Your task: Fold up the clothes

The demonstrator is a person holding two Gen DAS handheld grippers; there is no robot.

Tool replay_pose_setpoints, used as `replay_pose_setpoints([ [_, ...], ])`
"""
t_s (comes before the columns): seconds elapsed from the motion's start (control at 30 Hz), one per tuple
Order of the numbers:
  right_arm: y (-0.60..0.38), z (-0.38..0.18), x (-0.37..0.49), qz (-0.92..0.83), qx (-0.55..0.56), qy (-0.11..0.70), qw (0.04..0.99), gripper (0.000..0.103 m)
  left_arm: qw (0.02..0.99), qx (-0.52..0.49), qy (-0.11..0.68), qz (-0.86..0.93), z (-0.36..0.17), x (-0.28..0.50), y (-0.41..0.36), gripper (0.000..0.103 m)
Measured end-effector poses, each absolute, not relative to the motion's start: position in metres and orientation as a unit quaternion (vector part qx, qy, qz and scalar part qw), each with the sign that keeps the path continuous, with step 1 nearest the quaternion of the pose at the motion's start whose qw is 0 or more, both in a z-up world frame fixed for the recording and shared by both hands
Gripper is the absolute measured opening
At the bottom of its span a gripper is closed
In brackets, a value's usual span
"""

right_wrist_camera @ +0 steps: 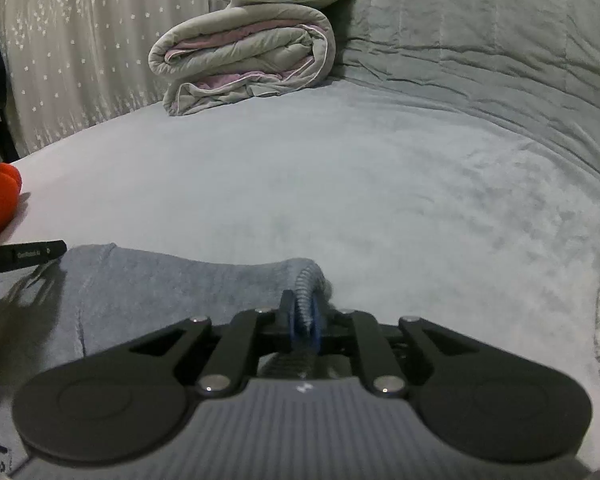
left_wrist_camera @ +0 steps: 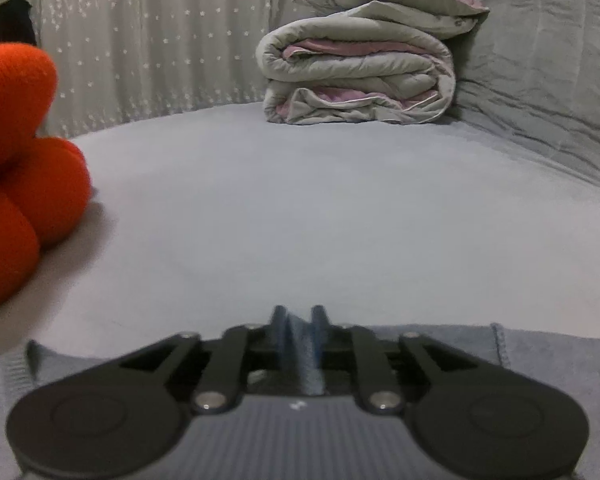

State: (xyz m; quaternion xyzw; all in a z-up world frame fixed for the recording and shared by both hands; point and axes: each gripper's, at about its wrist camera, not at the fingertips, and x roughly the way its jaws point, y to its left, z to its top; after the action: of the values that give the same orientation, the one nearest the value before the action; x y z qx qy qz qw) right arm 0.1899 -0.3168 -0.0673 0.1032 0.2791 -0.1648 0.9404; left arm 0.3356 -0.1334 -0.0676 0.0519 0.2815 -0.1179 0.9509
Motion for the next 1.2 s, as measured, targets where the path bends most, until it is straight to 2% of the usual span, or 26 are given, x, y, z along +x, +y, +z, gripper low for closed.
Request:
replay_pose_setpoints([
  [0.07, -0.318, -0.066, 0.189, -0.171, 0.099, 0.277, 0.94, 0.014, 0.948, 0.034, 0.292, -0.118, -0.061, 0.332, -0.131, 0.025],
  [0.13, -0.321, -0.066, 0.187, -0.176, 0.103, 0.274, 0.94, 0.014, 0.943, 0.006, 0.31, -0.122, -0.055, 0.321, -0.128, 0.035],
  [0.2, -0.326, -0.064, 0.185, -0.185, 0.107, 0.27, 0.939, 0.02, 0.935, -0.03, 0.328, -0.129, -0.052, 0.308, -0.124, 0.046],
  [0.3, -0.333, -0.062, 0.181, -0.199, 0.113, 0.263, 0.937, 0.026, 0.919, -0.099, 0.349, -0.153, -0.059, 0.283, -0.117, 0.053],
  [0.43, -0.349, -0.059, 0.17, -0.211, 0.131, 0.252, 0.936, 0.026, 0.93, -0.116, 0.301, -0.175, -0.079, 0.247, -0.123, 0.053],
  [0.57, -0.371, -0.054, 0.155, -0.184, 0.197, 0.226, 0.936, 0.027, 0.926, -0.077, 0.292, -0.227, -0.075, 0.24, -0.139, 0.051],
  [0.63, -0.378, -0.053, 0.149, -0.154, 0.239, 0.213, 0.935, 0.027, 0.917, -0.071, 0.285, -0.269, -0.075, 0.235, -0.144, 0.044],
  [0.7, -0.381, -0.052, 0.149, -0.118, 0.274, 0.203, 0.933, 0.027, 0.904, -0.054, 0.284, -0.315, -0.078, 0.229, -0.153, 0.043],
  [0.9, -0.383, -0.061, 0.159, -0.107, 0.312, 0.242, 0.912, 0.027, 0.895, 0.01, 0.29, -0.338, -0.089, 0.218, -0.179, 0.043],
  [1.2, -0.389, -0.072, 0.17, -0.019, 0.394, 0.269, 0.879, 0.031, 0.892, -0.004, 0.297, -0.341, -0.089, 0.224, -0.18, 0.043],
])
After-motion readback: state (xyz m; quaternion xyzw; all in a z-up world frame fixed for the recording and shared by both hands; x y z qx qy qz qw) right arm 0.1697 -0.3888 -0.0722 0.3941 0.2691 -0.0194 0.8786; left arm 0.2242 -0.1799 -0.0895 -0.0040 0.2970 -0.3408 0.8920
